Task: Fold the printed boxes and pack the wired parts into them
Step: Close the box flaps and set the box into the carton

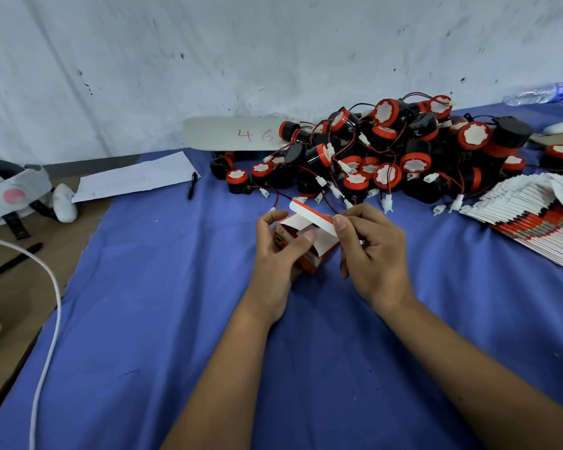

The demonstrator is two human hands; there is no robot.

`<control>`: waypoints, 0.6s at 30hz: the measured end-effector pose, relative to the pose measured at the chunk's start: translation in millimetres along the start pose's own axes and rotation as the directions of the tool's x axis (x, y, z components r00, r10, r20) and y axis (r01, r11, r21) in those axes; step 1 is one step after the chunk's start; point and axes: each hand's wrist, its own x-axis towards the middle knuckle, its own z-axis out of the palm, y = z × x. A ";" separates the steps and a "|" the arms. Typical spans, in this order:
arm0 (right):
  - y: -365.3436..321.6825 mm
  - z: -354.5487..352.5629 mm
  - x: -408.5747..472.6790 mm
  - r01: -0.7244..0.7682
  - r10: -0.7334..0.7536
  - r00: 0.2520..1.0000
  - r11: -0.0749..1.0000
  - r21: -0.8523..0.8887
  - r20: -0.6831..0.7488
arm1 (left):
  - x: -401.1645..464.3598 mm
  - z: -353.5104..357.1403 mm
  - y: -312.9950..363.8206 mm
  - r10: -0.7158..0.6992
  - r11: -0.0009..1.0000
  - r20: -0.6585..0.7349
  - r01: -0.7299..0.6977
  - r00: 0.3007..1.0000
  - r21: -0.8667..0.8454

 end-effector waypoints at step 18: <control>-4.4 2.6 -0.4 -0.044 0.046 0.998 0.997 0.066 -0.032 | 1.5 4.8 5.6 -0.138 0.989 -0.144 0.130 0.980 -0.064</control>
